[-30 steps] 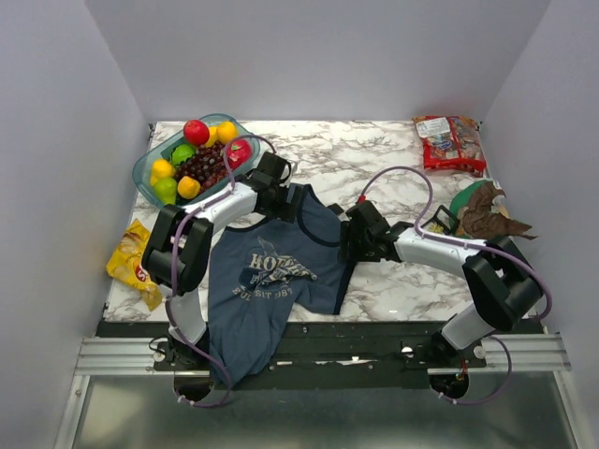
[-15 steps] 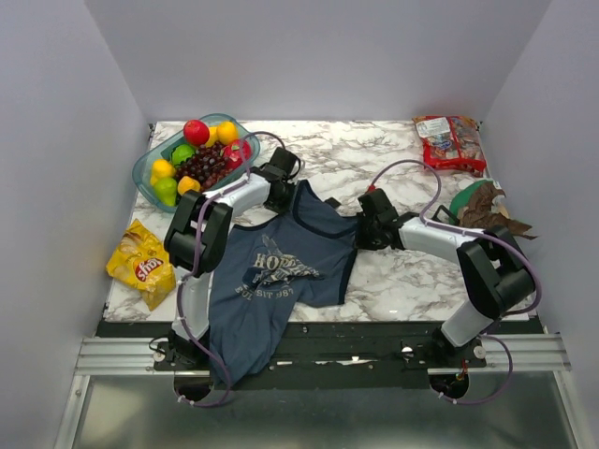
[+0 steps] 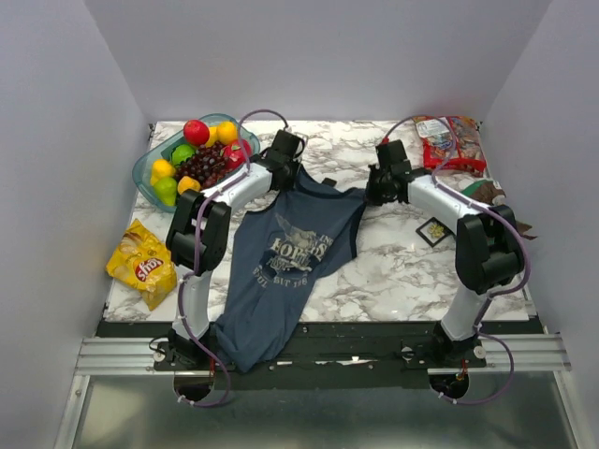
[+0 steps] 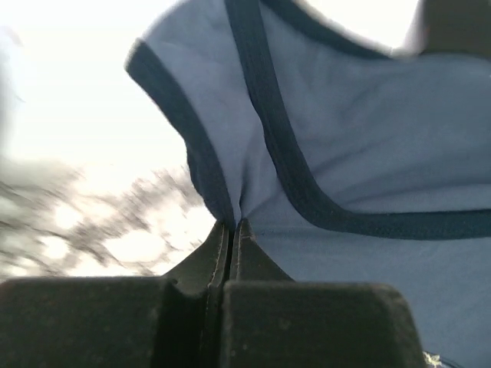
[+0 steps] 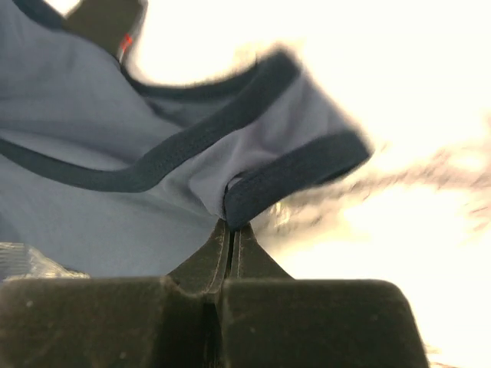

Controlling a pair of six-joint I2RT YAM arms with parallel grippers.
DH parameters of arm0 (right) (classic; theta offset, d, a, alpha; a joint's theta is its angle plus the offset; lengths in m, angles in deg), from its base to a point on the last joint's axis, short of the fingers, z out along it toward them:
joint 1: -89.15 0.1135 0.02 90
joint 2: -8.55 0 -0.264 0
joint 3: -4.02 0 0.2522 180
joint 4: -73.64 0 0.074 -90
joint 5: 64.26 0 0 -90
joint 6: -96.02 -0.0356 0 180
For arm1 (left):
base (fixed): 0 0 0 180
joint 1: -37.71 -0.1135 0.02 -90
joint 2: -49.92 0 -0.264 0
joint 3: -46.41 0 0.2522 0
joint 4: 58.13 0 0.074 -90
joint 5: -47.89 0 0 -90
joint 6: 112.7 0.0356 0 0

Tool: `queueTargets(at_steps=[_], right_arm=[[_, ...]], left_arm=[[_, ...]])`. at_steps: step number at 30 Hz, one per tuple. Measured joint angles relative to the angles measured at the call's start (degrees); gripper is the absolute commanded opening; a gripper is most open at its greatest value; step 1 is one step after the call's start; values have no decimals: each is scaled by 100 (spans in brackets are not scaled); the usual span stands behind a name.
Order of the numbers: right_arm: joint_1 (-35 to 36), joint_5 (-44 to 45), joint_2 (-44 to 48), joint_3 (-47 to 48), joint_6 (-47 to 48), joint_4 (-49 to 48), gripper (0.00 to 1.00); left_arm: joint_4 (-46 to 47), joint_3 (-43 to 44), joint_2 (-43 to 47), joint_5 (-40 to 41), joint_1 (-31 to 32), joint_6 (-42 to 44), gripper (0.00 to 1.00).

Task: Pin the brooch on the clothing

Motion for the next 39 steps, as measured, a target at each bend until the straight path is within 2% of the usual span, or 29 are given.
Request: queueTargets(at_steps=[3, 6, 7, 8, 9, 11, 14, 18, 22, 26, 32, 39], right_arm=[[-238, -37, -402, 940, 168, 326, 1], [-498, -81, -986, 2107, 319, 590, 3], [-586, -92, -1209, 2562, 361, 745, 9], [-671, -111, -1451, 3036, 411, 874, 39], [-761, -122, -1764, 3600, 474, 962, 58], [-868, -177, -2218, 4409, 568, 1132, 83], [-966, -247, -2920, 5689, 798, 1519, 98], [-1012, -376, -2848, 5681, 938, 1709, 100], [-938, -621, -1751, 3998, 942, 1375, 100], [-601, -691, -317, 2337, 894, 1128, 99], [726, -774, 1530, 144, 507, 560, 95], [2197, -863, 2293, -1832, -522, -48, 83]], left_arm=[[221, 509, 2, 326, -7, 118, 0], [310, 1484, -162, 658, -57, 240, 1], [267, 2033, -343, 741, -101, 262, 17], [291, 2446, -509, 780, -138, 267, 59], [308, 2940, -728, 824, -192, 280, 76], [289, 3838, -1180, 846, -297, 299, 97], [219, 4277, -1488, 732, -413, 387, 99], [297, 3375, -1196, 603, -363, 474, 99], [380, 1821, -350, 190, -105, 297, 99], [284, 909, 682, -350, 46, -7, 99], [203, -658, 2883, -951, -44, -238, 99], [203, -3121, 4695, -758, -208, -127, 99]])
